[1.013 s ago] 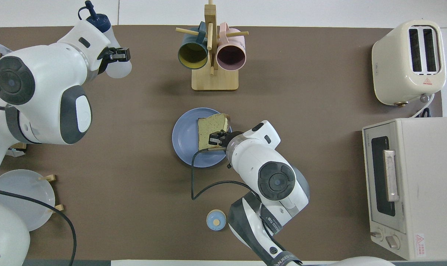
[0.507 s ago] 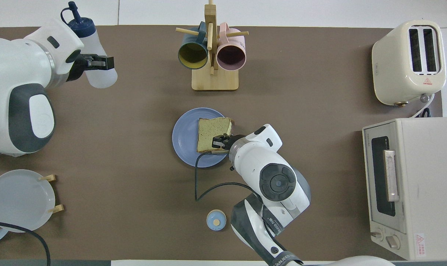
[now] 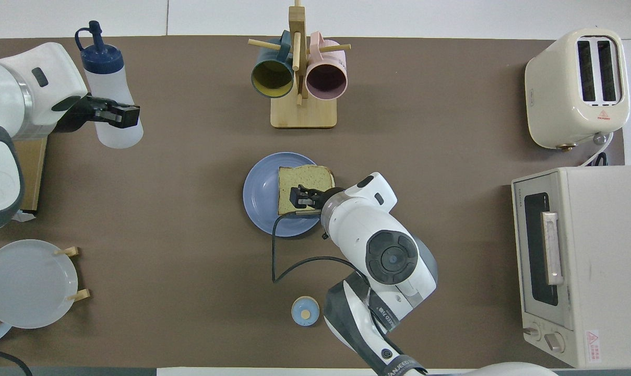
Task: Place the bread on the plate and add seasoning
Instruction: 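Grasp the bottle and lift it with the left gripper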
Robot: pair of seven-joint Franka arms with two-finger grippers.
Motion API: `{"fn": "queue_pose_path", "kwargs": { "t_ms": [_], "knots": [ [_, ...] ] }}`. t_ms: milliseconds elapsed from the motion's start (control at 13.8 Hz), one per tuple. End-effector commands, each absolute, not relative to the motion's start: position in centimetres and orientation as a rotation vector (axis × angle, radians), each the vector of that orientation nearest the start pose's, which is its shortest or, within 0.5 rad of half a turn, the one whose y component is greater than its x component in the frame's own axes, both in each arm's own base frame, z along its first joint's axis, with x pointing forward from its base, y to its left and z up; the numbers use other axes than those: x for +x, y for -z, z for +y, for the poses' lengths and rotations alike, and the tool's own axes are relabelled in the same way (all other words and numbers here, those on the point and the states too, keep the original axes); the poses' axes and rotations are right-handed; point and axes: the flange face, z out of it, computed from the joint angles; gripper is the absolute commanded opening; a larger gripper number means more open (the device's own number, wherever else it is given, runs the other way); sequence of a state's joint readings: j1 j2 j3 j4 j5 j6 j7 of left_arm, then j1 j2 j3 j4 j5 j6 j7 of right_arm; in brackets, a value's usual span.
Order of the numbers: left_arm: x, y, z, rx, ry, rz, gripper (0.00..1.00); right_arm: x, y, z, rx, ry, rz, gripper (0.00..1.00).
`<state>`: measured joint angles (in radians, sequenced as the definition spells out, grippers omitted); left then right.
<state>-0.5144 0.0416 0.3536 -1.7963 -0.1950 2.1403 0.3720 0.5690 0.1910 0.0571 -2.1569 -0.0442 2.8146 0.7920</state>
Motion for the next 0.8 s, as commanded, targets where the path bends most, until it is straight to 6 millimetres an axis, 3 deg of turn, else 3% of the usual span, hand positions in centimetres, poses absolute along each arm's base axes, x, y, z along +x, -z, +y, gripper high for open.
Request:
{"fn": "queue_pose_path", "kwargs": {
  "t_ms": [0,145,289,434,579,724],
  "knots": [
    [57.7,-56.1,-9.0,-3.118,0.440,0.963,0.00,49.0,-38.0,36.3,-2.767,0.501,0.263,1.00],
    [56.6,-56.5,-8.4,-3.094,0.376,1.097,0.00,49.1,-39.1,37.6,-2.781,0.466,0.290,1.00],
    [55.6,-57.3,-8.2,-3.053,0.342,1.244,0.00,49.4,-40.3,37.5,-2.805,0.444,0.298,1.00],
    [54.5,-58.0,-7.9,-3.025,0.303,1.355,0.00,50.8,-43.5,37.5,-2.839,0.417,0.311,1.00],
    [53.7,-58.6,-8.0,-2.913,0.293,1.579,0.00,52.8,-46.9,36.9,-2.856,0.417,0.313,1.00],
    [53.2,-57.9,-8.8,-2.858,0.254,1.679,0.00,54.7,-49.5,36.5,-2.848,0.429,0.319,1.00]
  ]
}}
